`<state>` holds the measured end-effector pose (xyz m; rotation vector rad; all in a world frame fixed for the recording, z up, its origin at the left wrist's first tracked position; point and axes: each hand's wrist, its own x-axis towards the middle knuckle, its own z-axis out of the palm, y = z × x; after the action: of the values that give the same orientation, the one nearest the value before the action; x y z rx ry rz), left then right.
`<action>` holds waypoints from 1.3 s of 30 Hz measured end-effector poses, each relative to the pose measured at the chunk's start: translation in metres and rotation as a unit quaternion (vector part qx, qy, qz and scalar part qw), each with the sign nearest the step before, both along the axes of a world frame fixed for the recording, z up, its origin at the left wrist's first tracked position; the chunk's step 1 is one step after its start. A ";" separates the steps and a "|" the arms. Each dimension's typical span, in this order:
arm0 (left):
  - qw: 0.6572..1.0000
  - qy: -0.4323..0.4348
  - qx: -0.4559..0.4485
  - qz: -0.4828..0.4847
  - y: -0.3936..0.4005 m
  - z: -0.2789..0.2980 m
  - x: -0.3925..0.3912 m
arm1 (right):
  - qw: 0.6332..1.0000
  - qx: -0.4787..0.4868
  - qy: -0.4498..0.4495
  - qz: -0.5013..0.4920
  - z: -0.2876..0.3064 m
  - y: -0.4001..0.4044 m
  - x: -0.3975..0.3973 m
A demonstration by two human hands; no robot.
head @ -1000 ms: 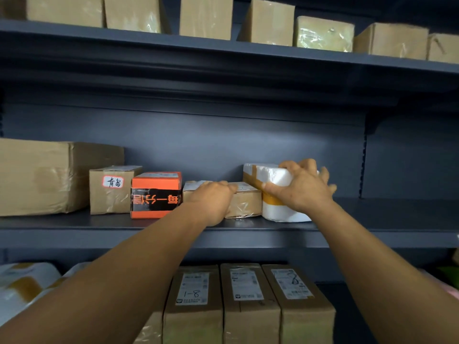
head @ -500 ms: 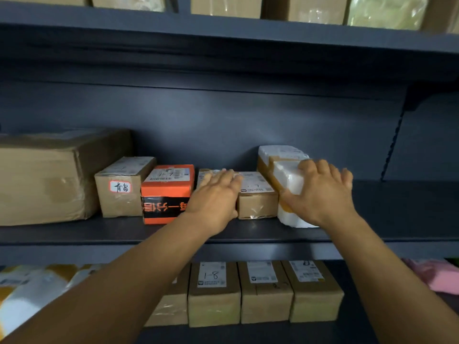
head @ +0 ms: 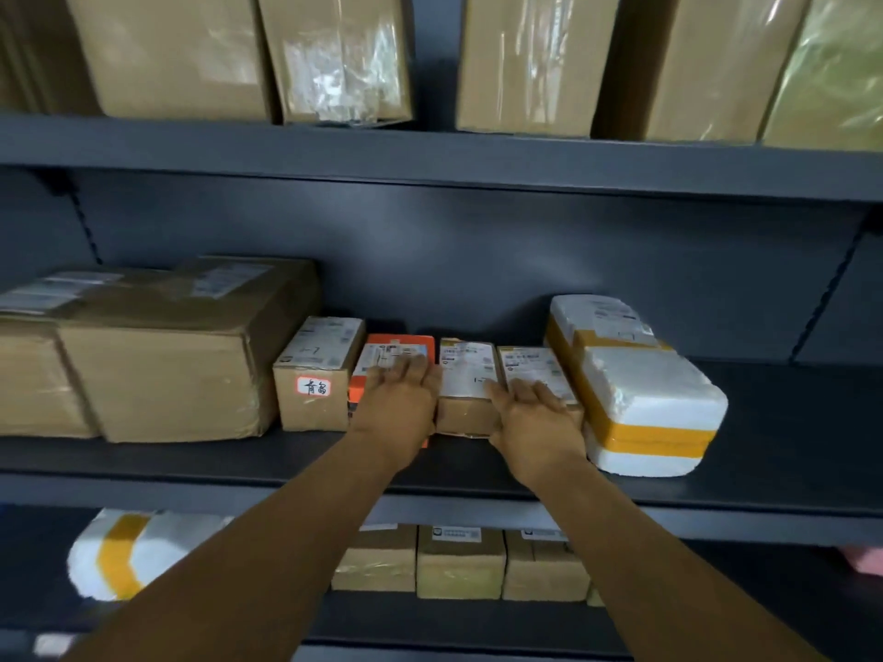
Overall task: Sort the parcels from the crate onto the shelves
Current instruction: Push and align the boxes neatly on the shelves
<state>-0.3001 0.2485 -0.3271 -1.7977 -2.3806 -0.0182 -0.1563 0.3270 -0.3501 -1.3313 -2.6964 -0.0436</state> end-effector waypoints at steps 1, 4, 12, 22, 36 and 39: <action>1.000 -0.001 0.003 0.001 0.001 -0.001 -0.003 | 1.000 -0.003 -0.001 -0.007 0.000 0.000 -0.004; 1.000 0.001 0.004 0.002 0.008 -0.004 -0.011 | 1.000 -0.012 -0.002 -0.021 0.002 -0.001 -0.011; 1.000 -0.025 -0.006 0.015 0.009 0.002 -0.011 | 0.998 -0.053 -0.019 -0.015 0.011 -0.008 -0.008; 0.997 -0.062 0.040 -0.019 -0.065 0.068 0.031 | 0.996 -0.084 0.038 0.014 0.080 -0.078 0.022; 0.981 -0.063 0.186 0.000 -0.139 0.228 0.054 | 0.983 0.025 0.137 0.117 0.256 -0.144 0.041; 0.978 -0.042 0.205 0.001 -0.137 0.255 0.044 | 0.981 0.048 0.146 0.120 0.282 -0.141 0.037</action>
<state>-0.2561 0.1119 -0.0721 -1.6215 -2.2215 -0.5535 -0.1193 0.1863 -0.0679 -0.8984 -2.5460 0.0427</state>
